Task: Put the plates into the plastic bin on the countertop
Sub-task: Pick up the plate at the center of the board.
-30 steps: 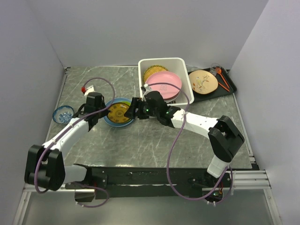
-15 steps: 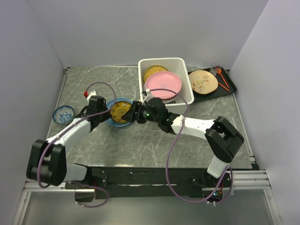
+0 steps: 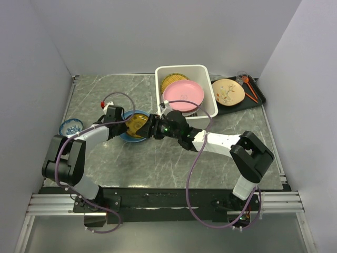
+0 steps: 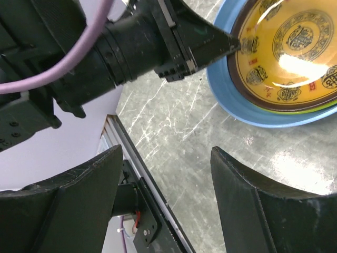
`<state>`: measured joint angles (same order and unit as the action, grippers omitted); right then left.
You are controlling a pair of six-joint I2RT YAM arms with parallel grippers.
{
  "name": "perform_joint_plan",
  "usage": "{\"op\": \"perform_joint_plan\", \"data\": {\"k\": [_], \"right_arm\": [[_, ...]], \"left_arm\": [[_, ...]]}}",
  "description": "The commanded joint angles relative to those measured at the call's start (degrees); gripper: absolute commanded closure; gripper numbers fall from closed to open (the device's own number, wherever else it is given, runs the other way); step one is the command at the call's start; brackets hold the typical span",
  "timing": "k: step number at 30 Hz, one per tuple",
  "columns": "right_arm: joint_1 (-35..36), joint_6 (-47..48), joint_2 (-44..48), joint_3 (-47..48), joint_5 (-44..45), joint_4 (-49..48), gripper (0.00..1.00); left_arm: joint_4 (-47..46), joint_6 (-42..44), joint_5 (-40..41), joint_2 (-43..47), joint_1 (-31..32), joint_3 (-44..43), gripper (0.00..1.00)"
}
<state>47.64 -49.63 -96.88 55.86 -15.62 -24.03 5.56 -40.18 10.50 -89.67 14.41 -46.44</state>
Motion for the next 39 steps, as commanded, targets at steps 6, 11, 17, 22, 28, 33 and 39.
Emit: {"op": "perform_joint_plan", "data": {"k": [6, 11, 17, 22, 28, 33, 39], "right_arm": [[-0.8, -1.6, -1.3, -2.5, 3.2, 5.8, 0.25], [-0.8, -1.9, -1.5, -2.7, 3.2, 5.6, 0.25], [-0.8, -2.5, -1.9, -3.1, 2.6, 4.6, 0.25], [-0.7, -3.2, -2.1, -4.0, 2.4, 3.9, 0.25], [-0.8, -3.7, -0.8, -5.2, 2.7, 3.1, 0.25], [-0.8, -3.7, 0.3, -5.1, 3.1, 4.4, 0.25], [-1.1, -3.7, 2.0, -5.8, 4.5, 6.1, 0.25]], "left_arm": [[1.6, 0.0, 1.6, 7.7, 0.0, -0.5, 0.99], [3.6, -0.6, 1.2, 14.2, -0.4, 0.1, 0.99], [6.6, -0.4, -0.1, 18.3, -1.1, -0.2, 0.99], [6.6, -1.0, -2.1, 21.4, -1.3, 1.8, 0.99], [6.5, -1.9, -3.7, 26.8, -1.4, 4.2, 0.99], [7.1, -2.3, -4.8, 32.4, -1.5, 5.1, 0.99], [7.5, -2.1, -6.8, 37.4, -1.6, 6.2, 0.99]]}}
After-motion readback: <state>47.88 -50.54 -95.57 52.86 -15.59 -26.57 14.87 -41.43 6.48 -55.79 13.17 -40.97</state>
